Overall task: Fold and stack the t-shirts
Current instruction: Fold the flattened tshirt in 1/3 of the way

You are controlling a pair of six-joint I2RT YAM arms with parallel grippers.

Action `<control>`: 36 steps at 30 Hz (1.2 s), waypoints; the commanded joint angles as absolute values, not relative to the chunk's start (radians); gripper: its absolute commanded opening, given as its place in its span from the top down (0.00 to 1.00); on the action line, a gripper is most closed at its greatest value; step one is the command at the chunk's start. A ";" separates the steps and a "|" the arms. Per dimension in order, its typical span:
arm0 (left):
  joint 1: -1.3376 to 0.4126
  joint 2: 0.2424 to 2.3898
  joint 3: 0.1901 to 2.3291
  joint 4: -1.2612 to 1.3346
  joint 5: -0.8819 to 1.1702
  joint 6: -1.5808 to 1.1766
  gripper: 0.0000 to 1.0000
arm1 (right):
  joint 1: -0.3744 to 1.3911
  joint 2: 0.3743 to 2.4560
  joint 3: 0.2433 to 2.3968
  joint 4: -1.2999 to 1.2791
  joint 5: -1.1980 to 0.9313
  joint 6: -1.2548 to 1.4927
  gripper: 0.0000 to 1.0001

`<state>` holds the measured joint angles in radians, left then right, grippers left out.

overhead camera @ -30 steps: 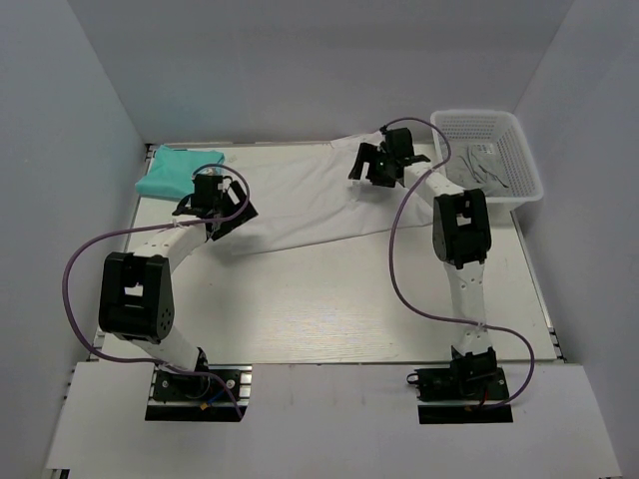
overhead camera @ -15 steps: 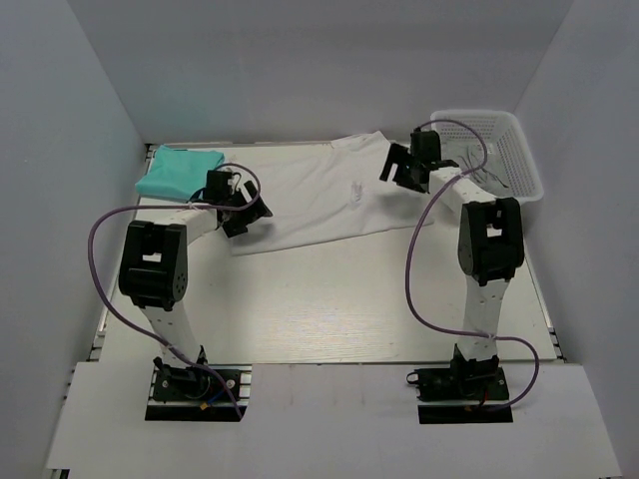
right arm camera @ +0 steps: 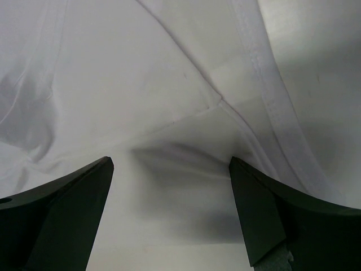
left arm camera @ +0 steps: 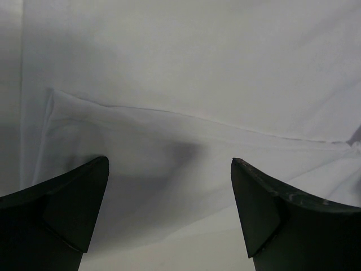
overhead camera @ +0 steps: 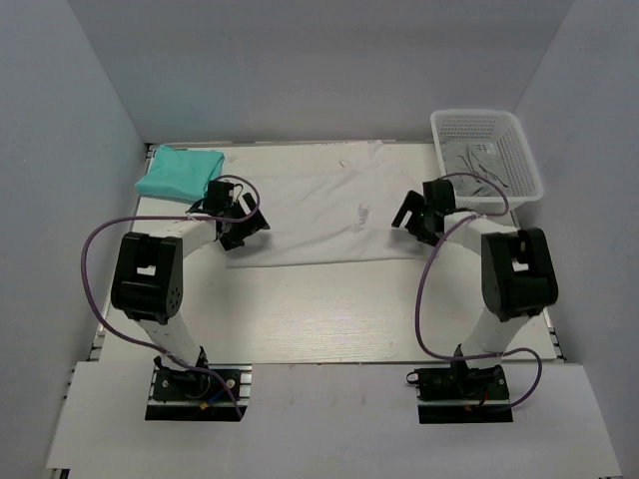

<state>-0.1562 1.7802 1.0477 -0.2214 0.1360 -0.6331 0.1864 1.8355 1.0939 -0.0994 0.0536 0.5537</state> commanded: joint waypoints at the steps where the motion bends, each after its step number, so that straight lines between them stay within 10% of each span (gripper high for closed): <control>1: -0.175 1.677 0.971 -0.328 0.046 -0.647 0.00 | 0.202 1.725 0.890 -0.209 0.081 0.690 0.10; 16: -0.249 1.244 0.810 -0.448 -0.098 -0.732 0.00 | 0.318 1.019 0.583 -0.342 -0.032 0.614 0.10; 36: -0.249 1.456 0.983 -0.430 -0.179 -0.736 0.00 | 0.448 1.712 1.014 -0.178 -0.267 0.400 0.10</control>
